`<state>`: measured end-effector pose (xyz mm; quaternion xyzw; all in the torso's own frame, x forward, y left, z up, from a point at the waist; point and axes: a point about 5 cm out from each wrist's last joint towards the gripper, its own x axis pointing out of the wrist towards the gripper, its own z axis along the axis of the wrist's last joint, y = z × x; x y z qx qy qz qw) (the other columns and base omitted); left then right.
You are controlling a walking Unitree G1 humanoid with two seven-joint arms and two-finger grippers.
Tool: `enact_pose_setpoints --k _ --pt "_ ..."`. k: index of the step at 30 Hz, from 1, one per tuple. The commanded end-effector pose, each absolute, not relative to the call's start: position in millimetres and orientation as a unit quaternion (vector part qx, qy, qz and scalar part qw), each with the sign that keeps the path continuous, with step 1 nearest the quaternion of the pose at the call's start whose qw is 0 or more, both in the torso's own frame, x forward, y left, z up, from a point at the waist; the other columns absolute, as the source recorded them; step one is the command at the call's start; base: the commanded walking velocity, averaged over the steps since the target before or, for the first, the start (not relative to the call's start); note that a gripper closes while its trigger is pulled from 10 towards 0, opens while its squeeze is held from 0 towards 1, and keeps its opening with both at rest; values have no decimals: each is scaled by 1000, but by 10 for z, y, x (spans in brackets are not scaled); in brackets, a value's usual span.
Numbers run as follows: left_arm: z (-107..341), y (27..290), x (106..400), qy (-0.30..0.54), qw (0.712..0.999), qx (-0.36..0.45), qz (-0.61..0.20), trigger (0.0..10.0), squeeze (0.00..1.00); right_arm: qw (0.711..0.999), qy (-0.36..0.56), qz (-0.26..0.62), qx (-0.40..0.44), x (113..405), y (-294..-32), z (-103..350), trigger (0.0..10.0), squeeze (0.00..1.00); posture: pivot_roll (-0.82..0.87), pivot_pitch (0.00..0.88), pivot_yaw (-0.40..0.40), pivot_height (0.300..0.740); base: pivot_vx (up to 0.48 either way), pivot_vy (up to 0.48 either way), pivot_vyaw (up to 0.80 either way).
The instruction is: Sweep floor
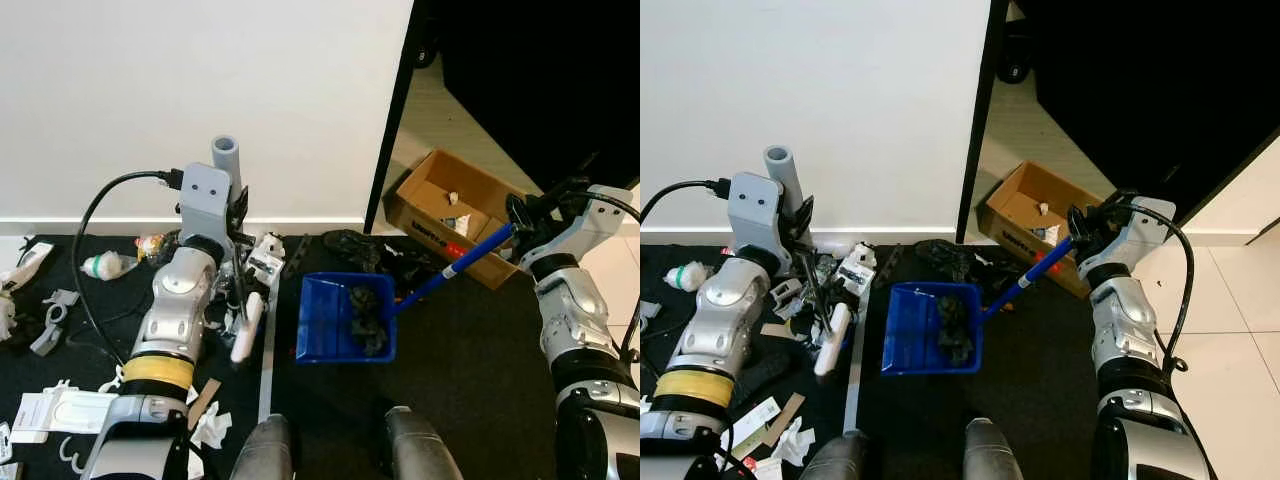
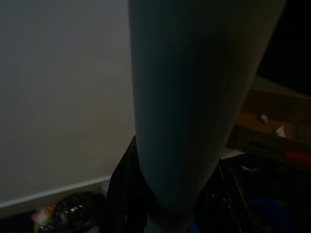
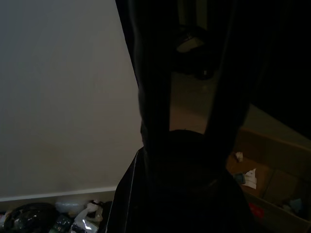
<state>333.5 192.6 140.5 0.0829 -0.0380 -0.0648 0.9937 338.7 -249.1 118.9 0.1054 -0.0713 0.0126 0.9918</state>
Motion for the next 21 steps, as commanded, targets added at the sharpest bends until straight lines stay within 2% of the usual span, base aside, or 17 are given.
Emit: enact_pose_setpoints --k 1,15,21 --pt "1400 1941 3322 -45 996 57 -49 10000 0 990 -93 4 104 3366 -2536 1251 10000 0 -6 104 -16 740 0 0 0" --pt "1363 1998 3334 -40 999 27 -11 10000 0 990 -100 2 101 3365 -2538 1279 10000 0 -8 102 -18 740 0 0 0" --pt "1322 2003 3338 -29 1000 -2 3 10000 0 990 -101 1 101 3368 -2536 1287 10000 0 -11 101 -20 740 0 -302 0"
